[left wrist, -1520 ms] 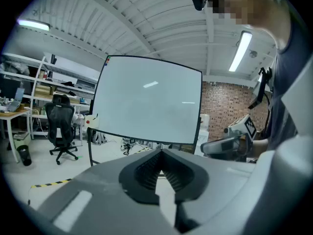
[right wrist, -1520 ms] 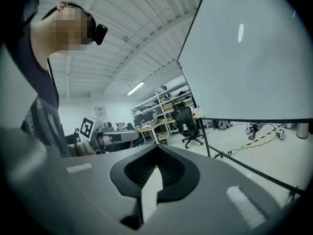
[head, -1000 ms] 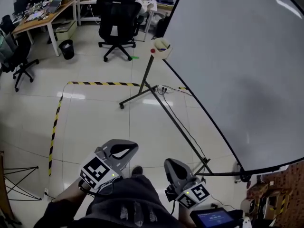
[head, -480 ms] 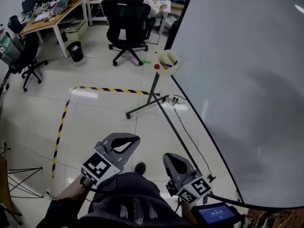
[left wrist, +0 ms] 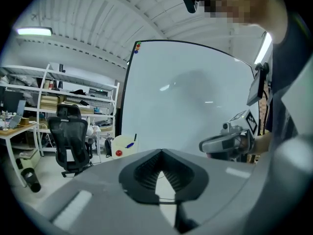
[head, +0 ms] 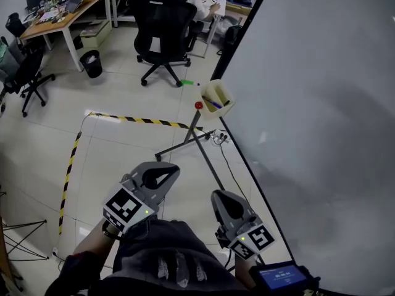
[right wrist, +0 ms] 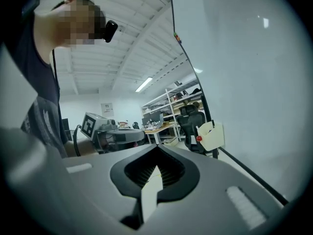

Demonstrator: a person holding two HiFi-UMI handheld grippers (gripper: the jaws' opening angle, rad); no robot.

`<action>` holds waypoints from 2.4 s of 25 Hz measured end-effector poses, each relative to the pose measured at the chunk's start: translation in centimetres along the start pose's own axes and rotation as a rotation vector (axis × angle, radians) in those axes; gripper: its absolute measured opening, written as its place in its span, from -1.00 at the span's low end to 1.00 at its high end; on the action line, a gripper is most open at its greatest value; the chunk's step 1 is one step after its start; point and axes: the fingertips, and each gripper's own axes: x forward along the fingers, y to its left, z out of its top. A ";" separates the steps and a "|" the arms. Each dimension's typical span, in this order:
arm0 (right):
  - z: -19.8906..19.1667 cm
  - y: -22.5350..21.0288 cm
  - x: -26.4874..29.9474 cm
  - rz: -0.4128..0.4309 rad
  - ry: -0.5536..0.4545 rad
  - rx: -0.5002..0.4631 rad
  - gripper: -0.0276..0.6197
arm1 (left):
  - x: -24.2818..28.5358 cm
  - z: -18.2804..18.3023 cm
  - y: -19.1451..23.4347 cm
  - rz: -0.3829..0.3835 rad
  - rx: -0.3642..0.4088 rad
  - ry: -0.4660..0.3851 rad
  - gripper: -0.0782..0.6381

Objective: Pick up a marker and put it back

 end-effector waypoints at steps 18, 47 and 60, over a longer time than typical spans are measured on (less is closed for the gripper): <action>4.9 -9.5 15.8 -0.227 -0.026 0.052 -0.91 | 14.2 1.3 20.6 -0.230 0.154 -0.007 -0.76; 4.6 -14.9 17.5 -0.234 0.054 0.094 -0.91 | 24.0 -2.6 23.3 -0.287 0.134 -0.103 -0.49; 4.3 -15.0 17.3 -0.230 0.053 0.102 -0.91 | 23.6 -1.8 22.9 -0.242 0.222 -0.109 -0.67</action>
